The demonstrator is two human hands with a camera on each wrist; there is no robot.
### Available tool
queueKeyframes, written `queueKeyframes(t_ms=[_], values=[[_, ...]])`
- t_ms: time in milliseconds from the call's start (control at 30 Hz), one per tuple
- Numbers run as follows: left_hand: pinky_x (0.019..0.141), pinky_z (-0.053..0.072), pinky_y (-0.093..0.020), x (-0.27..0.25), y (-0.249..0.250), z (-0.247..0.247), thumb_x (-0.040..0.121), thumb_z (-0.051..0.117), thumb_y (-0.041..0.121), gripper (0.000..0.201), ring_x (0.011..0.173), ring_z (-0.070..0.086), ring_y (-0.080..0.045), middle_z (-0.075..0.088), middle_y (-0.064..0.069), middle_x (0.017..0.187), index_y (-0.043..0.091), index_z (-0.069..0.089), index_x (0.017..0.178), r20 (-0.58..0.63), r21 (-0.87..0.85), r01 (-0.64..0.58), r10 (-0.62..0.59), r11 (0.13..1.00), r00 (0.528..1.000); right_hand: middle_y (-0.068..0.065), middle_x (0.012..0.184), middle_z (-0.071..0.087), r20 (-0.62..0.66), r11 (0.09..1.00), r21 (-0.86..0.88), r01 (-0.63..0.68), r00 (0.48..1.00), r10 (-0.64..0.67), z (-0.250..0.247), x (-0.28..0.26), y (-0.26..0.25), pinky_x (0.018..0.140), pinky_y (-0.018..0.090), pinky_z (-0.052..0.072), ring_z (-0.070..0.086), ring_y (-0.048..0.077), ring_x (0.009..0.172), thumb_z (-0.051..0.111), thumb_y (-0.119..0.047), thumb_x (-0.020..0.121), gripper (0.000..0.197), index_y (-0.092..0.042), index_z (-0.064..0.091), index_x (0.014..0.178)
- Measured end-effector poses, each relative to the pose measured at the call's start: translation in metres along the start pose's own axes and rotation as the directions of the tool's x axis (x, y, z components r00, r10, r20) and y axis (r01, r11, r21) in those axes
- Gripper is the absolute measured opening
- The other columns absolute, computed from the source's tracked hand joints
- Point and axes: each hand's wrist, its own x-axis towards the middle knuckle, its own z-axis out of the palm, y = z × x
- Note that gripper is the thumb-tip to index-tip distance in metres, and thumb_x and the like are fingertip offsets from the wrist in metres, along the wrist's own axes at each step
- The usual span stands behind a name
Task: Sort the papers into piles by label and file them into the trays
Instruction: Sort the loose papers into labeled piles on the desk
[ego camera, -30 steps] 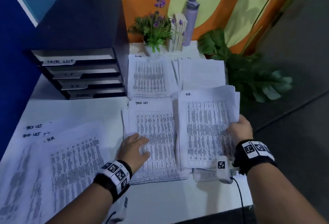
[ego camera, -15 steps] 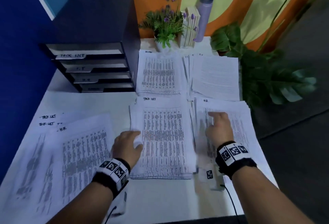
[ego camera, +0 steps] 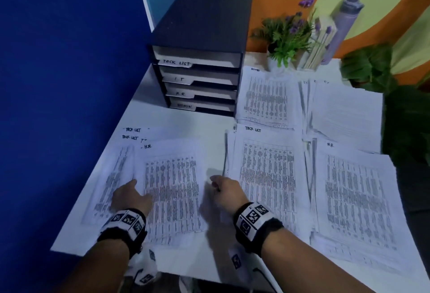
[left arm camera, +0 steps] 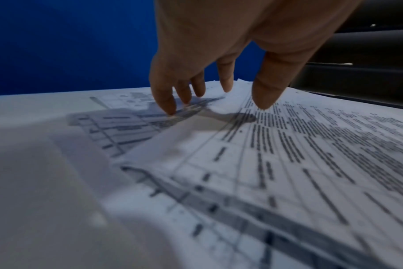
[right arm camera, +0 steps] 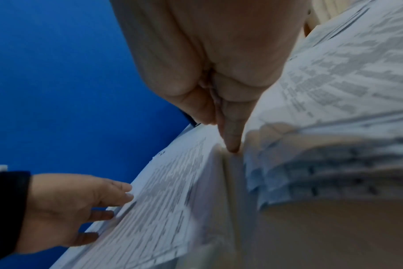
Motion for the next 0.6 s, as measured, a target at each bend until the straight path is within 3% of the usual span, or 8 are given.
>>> queueKeyframes(t_ms=[67,167,300,400,467,500,533,600], values=[[0.105,0.042,-0.044,0.003,-0.007,0.000,0.077,0.069,0.035,0.072,0.125,0.050,-0.033,0.052,-0.012,0.138,0.016,0.045,0.142,0.006,-0.039,-0.001,0.001,0.999,1.000,0.016,0.111,0.067,-0.001,0.996,-0.084,0.010,1.000,-0.010,0.009,0.001,-0.009,0.089,0.030,0.046,0.063,0.030,0.105,0.040,-0.019,0.099,0.031,-0.006,0.060,0.118],[0.109,0.038,-0.045,0.008,-0.013,-0.002,0.084,0.066,0.033,0.073,0.130,0.045,-0.033,0.045,-0.013,0.145,0.014,0.033,0.147,0.053,-0.185,0.053,-0.044,0.981,0.998,0.015,0.094,0.068,-0.033,0.994,-0.109,-0.005,0.999,0.001,0.024,0.000,-0.019,0.076,0.030,0.046,0.064,0.030,0.089,0.038,-0.018,0.098,0.027,-0.006,0.063,0.096],[0.077,0.051,-0.031,0.009,-0.018,-0.009,0.090,0.059,0.027,0.037,0.087,0.063,-0.026,0.066,-0.008,0.106,0.009,0.057,0.123,0.155,-0.267,0.027,0.015,0.963,0.988,0.007,0.080,0.061,-0.018,0.996,-0.083,-0.038,0.999,0.037,0.040,0.005,-0.020,0.064,0.026,0.041,0.059,0.026,0.075,0.043,-0.014,0.094,0.015,-0.014,0.052,0.082],[0.084,0.048,-0.031,0.004,-0.021,-0.016,0.088,0.067,0.017,0.031,0.095,0.061,-0.025,0.065,-0.007,0.108,0.009,0.059,0.117,0.181,-0.302,-0.072,0.131,0.951,0.975,0.002,0.076,0.060,-0.108,0.987,0.082,-0.136,0.984,0.145,0.035,0.009,-0.018,0.059,0.023,0.050,0.054,0.014,0.064,0.050,-0.015,0.093,0.005,-0.011,0.053,0.093],[0.086,0.048,-0.031,-0.001,-0.022,-0.024,0.084,0.074,0.020,0.034,0.096,0.062,-0.024,0.066,-0.004,0.104,0.012,0.060,0.114,0.178,-0.393,-0.083,0.164,0.916,0.970,-0.004,0.081,0.058,-0.118,0.959,0.209,-0.191,0.969,0.219,0.028,0.012,-0.014,0.062,0.010,0.044,0.055,0.009,0.069,0.057,-0.019,0.093,0.031,-0.011,0.050,0.122],[0.085,0.048,-0.030,-0.003,-0.024,-0.028,0.081,0.077,0.021,0.034,0.093,0.063,-0.022,0.067,-0.001,0.100,0.016,0.061,0.110,0.180,-0.453,-0.069,0.167,0.889,0.969,-0.002,0.088,0.057,-0.115,0.946,0.232,-0.225,0.960,0.257,0.025,0.015,-0.012,0.071,0.014,0.043,0.055,0.013,0.077,0.059,-0.024,0.093,0.046,-0.010,0.042,0.134],[0.084,0.047,-0.030,-0.005,-0.025,-0.031,0.080,0.078,0.023,0.033,0.091,0.063,-0.021,0.067,0.002,0.097,0.020,0.060,0.107,0.184,-0.499,-0.061,0.174,0.864,0.967,0.001,0.093,0.057,-0.108,0.934,0.243,-0.263,0.949,0.295,0.022,0.017,-0.010,0.077,0.020,0.042,0.055,0.017,0.084,0.060,-0.028,0.092,0.053,-0.010,0.039,0.137],[0.087,0.048,-0.032,-0.005,-0.026,-0.033,0.084,0.074,0.028,0.026,0.093,0.062,-0.020,0.066,0.003,0.098,0.023,0.061,0.107,0.175,-0.551,-0.059,0.185,0.832,0.967,0.009,0.092,0.061,-0.124,0.917,0.268,-0.295,0.934,0.336,0.023,0.022,-0.004,0.075,0.030,0.048,0.058,0.022,0.082,0.062,-0.028,0.089,0.037,-0.010,0.050,0.118]])
